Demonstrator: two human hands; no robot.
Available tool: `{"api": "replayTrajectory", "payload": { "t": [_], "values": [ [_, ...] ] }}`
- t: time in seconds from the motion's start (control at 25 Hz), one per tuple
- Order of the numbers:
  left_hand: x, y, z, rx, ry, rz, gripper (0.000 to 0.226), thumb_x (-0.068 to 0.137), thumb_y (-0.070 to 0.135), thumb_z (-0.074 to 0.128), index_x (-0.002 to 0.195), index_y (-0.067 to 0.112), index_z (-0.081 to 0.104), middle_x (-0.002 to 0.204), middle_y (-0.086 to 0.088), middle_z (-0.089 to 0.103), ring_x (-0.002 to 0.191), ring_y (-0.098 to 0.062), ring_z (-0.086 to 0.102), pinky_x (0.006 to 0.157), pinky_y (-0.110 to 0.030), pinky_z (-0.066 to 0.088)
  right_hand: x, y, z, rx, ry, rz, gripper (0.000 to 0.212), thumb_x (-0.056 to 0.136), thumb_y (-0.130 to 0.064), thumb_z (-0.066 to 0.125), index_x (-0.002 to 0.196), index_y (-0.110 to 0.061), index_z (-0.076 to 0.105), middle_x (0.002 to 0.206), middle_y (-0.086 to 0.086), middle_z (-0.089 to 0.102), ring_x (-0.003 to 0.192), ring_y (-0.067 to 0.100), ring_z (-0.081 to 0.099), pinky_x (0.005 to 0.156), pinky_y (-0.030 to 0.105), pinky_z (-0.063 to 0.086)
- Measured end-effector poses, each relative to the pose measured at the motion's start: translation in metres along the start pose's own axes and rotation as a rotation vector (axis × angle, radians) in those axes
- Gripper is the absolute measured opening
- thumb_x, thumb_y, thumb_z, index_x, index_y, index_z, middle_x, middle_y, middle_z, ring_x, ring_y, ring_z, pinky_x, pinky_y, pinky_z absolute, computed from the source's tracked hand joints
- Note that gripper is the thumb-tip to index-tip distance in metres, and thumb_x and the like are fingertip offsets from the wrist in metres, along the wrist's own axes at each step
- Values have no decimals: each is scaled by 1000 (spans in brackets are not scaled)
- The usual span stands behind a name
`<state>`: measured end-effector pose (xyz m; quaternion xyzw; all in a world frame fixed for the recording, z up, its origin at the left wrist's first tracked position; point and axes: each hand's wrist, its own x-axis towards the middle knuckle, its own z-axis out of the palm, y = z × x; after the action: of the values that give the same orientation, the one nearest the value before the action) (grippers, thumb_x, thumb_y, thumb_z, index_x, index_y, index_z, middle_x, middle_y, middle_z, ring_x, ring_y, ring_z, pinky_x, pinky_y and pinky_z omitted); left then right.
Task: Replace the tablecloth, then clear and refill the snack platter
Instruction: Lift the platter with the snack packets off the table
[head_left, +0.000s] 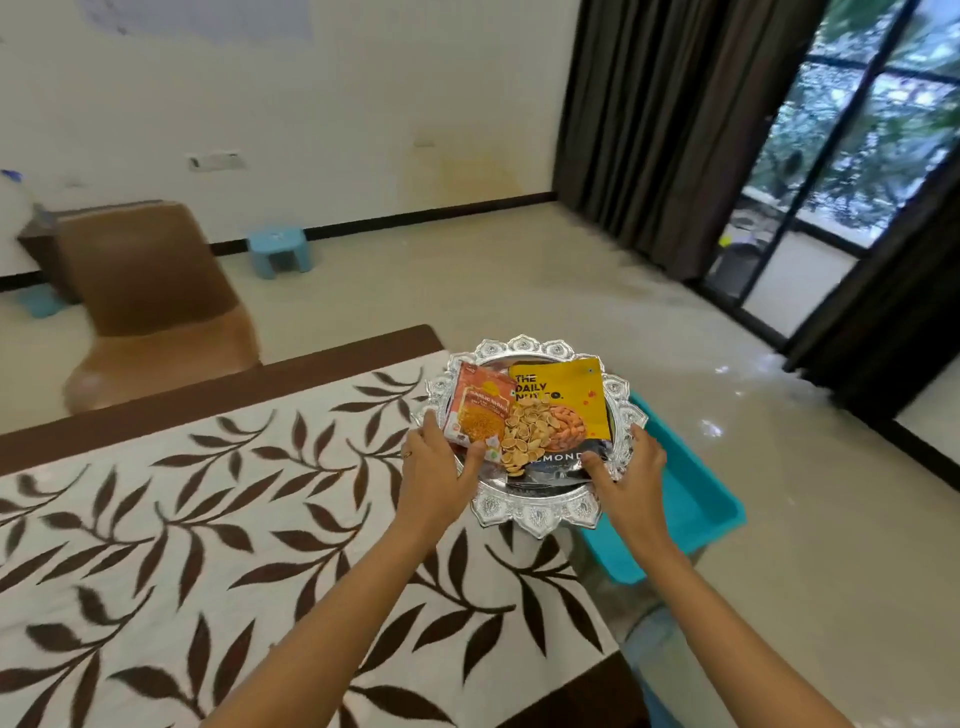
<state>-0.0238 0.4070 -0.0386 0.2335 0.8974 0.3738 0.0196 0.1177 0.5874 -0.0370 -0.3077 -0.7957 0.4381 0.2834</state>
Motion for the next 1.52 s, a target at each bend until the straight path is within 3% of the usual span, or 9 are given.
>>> {"api": "replayTrajectory", "payload": {
  "t": [0.2,0.32,0.44,0.56,0.68,0.8,1.0,1.32,1.52],
  "values": [
    [17,63,96,-25,-144,48,83,87,65,41,147,12,18,138,-13,35,127,-28,35,102,-42,40,29,71,-75,-63,89,145,64,87,-32,65,140,-14,34,137,13,36,129,22,31,108,40,32],
    [26,80,147,-2,-217,83,86,84,73,34,145,14,22,134,-9,41,122,-21,39,96,-33,43,42,112,-104,-103,94,195,64,87,-26,67,139,-6,35,136,17,36,129,16,26,104,29,26],
    [32,90,191,-14,-278,113,77,85,71,36,141,18,27,130,-4,45,115,-15,41,90,-24,37,53,153,-123,-140,73,259,63,88,-25,65,139,-2,34,137,20,34,128,14,26,98,22,26],
    [37,87,233,-7,-366,100,72,88,64,42,142,20,22,131,-4,44,116,-16,41,93,-29,40,63,198,-130,-183,38,305,61,89,-25,63,138,-2,34,136,19,31,124,14,32,97,21,28],
    [40,76,267,14,-445,64,71,91,56,45,145,19,17,133,-7,43,121,-22,42,98,-36,41,71,238,-128,-236,-34,325,56,92,-25,60,137,-3,34,135,19,27,112,21,42,98,29,35],
    [41,61,292,15,-530,60,71,94,48,46,148,15,12,136,-9,40,126,-24,41,102,-36,37,82,278,-121,-278,-126,337,58,92,-32,56,137,-5,32,134,17,23,100,20,52,97,34,40],
    [39,25,319,80,-727,15,81,98,41,44,151,10,-8,154,-10,20,140,-26,25,113,-37,26,97,334,-99,-343,-257,359,78,83,-68,38,139,-13,29,133,12,20,98,30,62,93,44,48],
    [40,-2,342,185,-911,-75,103,92,30,58,145,10,-28,153,-15,4,142,-30,15,116,-38,19,97,369,-70,-378,-315,406,58,94,-43,49,141,-17,28,142,13,17,111,32,55,96,43,45],
    [41,1,345,229,-893,-58,100,93,35,57,147,9,-23,153,-16,9,141,-32,22,113,-40,26,109,371,-71,-449,-319,384,58,94,-45,46,142,-16,29,144,18,19,113,36,54,96,44,44]
  ]
}}
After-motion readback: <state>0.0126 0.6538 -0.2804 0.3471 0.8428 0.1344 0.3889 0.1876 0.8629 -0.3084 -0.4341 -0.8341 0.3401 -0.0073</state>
